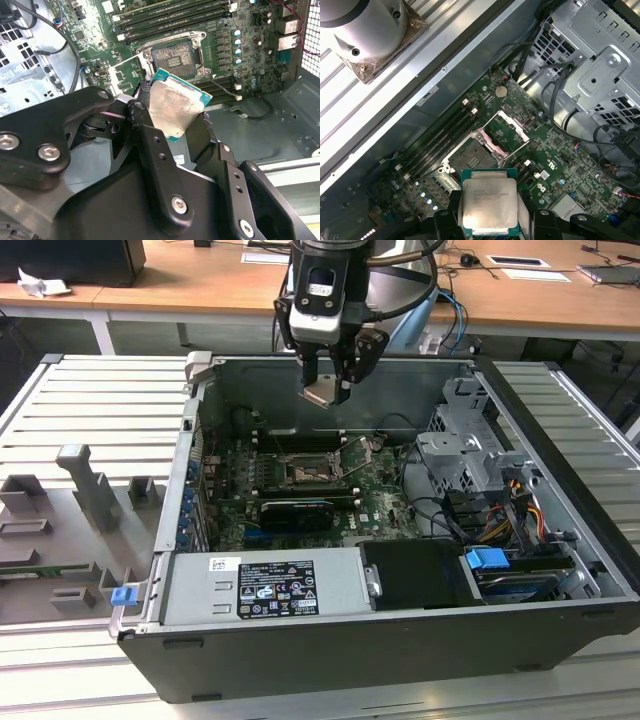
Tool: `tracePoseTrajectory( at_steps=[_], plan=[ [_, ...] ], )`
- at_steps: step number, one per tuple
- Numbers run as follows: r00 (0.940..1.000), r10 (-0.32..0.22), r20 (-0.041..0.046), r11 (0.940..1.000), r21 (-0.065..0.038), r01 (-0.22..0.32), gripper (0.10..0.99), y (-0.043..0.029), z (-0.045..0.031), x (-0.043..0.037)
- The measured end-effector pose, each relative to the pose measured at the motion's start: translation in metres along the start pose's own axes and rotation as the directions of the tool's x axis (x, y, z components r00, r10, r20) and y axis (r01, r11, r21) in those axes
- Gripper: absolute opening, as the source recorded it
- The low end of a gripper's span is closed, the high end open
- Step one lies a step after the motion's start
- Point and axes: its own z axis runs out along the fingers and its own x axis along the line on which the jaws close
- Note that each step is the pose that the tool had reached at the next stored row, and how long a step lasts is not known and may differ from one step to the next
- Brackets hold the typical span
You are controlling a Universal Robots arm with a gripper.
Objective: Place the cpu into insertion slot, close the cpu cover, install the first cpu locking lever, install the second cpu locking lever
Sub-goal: 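Place the cpu into insertion slot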
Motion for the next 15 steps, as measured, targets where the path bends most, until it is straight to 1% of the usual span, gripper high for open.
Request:
tracePoseTrajectory(
  at_steps=[5,7,9,15],
  plan=[
    [0.9993,0.037,0.0033,0.9993,-0.001,-0.037,0.529,0.0,0.0005,0.0],
    [0.9981,0.062,0.0055,0.9981,-0.001,-0.062,0.529,-0.0001,0.0019,0.0],
    [0.9972,0.074,0.0065,0.9973,-0.001,-0.074,0.529,-0.0003,0.0032,-0.0001],
    [0.9971,0.076,0.0067,0.9971,-0.001,-0.076,0.529,-0.0005,0.0048,-0.0001]
  ],
)
